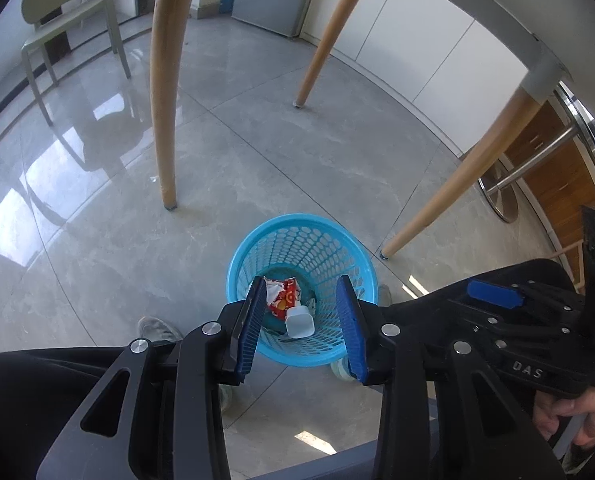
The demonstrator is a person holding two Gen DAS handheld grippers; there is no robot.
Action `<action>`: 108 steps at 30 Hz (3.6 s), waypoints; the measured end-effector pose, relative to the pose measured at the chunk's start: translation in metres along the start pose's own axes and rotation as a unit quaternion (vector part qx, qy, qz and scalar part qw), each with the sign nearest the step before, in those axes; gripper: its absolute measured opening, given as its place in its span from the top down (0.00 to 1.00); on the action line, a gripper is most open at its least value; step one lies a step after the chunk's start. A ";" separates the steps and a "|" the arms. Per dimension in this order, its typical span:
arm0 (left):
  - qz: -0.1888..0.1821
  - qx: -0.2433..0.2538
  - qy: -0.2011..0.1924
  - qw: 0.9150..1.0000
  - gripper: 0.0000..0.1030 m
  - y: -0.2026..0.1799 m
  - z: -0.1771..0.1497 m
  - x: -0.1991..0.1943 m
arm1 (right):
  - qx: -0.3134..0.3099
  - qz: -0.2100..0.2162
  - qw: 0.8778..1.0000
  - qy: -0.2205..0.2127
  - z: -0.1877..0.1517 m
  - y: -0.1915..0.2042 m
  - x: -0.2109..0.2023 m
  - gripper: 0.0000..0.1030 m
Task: Collect trash
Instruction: 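Raise both open tools back toward the table, then grasp the blue tissue bag with the left tool while the right tool grasps the white container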
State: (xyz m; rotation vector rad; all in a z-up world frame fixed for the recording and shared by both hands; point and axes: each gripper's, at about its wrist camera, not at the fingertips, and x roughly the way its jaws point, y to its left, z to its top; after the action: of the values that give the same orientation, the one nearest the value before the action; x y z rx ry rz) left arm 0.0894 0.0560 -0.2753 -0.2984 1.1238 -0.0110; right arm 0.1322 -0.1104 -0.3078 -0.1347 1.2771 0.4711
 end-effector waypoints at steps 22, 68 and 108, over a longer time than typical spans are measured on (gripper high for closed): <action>-0.011 0.077 -0.160 0.984 0.25 -0.033 0.011 -0.159 | -0.072 0.015 0.981 -0.180 -0.023 0.025 -0.181 0.23; 0.006 0.150 -0.228 0.962 0.06 -0.065 0.175 -0.166 | -0.099 -0.012 0.963 -0.249 0.150 -0.027 -0.228 0.09; -0.045 0.103 -0.226 0.968 0.99 -0.069 0.139 -0.193 | -0.068 0.004 0.963 -0.262 0.111 -0.019 -0.241 0.45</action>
State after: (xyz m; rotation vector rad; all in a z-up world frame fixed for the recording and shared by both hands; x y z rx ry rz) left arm 0.1386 0.0518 -0.0329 -0.1547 0.6478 -0.1336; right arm 0.1882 -0.1519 -0.0510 -0.1111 0.7259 0.5573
